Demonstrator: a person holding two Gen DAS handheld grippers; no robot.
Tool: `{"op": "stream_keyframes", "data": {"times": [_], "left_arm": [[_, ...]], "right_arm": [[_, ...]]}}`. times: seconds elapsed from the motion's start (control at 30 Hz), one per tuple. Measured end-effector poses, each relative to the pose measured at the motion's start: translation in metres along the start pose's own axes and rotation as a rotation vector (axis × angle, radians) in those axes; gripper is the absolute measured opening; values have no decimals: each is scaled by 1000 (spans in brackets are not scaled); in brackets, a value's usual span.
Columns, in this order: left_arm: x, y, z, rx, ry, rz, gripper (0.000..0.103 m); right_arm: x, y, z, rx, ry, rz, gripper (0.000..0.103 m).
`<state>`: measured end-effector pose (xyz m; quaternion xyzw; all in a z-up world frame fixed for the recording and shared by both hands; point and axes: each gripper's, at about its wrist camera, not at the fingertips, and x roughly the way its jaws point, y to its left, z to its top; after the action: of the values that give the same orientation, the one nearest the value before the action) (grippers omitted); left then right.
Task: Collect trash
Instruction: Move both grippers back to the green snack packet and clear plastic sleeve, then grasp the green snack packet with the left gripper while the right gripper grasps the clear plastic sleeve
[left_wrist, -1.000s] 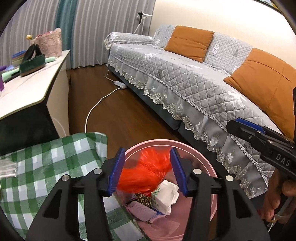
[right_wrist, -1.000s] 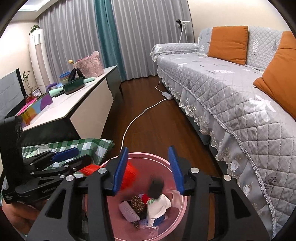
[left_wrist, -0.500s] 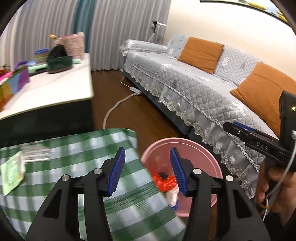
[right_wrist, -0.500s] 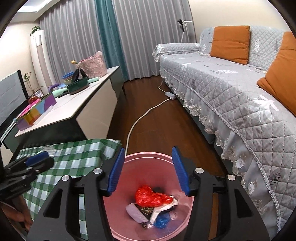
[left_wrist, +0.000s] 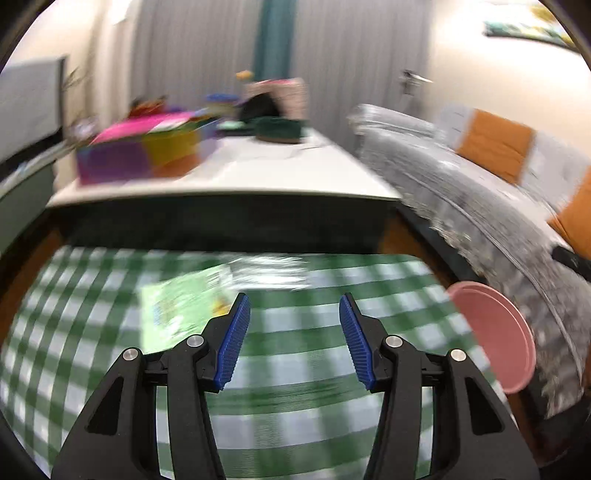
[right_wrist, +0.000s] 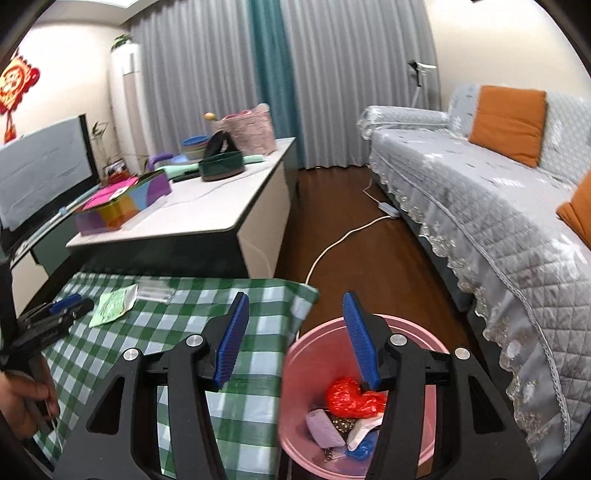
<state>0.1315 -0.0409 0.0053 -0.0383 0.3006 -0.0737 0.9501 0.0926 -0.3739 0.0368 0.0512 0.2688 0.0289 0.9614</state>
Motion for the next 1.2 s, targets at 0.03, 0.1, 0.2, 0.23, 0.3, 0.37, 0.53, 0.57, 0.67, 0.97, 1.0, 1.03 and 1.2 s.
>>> {"op": "stream_keyframes", "data": {"times": [0.03, 0.1, 0.2, 0.23, 0.3, 0.37, 0.53, 0.57, 0.67, 0.97, 1.0, 1.03, 1.2], "left_arm": [[3, 9, -1, -18, 0, 13, 50], [9, 26, -2, -29, 2, 54, 50], [17, 50, -2, -69, 1, 89, 50], [20, 55, -1, -85, 0, 93, 50], [24, 60, -1, -98, -1, 104, 50], [31, 63, -1, -107, 1, 110, 50], [51, 59, -1, -113, 17, 104, 50], [56, 57, -1, -113, 23, 101, 50], [70, 54, 0, -115, 35, 99, 50], [109, 53, 9, -114, 147, 148, 50], [114, 53, 9, -116, 170, 149, 50], [117, 54, 9, -119, 188, 147, 50], [121, 57, 6, -123, 226, 144, 35]], "right_arm": [[2, 2, -1, -5, 3, 1, 54], [7, 6, -1, -2, 11, 6, 54], [14, 7, 0, 27, 17, 31, 54], [17, 8, 2, 34, 17, 39, 53], [19, 11, 3, 40, 13, 51, 51], [24, 14, 4, 47, 13, 66, 47], [36, 26, 4, 33, 20, 90, 43], [38, 28, 4, 28, 21, 94, 43], [43, 33, 3, 12, 26, 108, 42], [62, 40, -3, -13, 59, 144, 42], [66, 41, -5, -20, 68, 151, 42], [68, 42, -7, -28, 76, 156, 42], [84, 50, -14, -16, 140, 235, 42]]}}
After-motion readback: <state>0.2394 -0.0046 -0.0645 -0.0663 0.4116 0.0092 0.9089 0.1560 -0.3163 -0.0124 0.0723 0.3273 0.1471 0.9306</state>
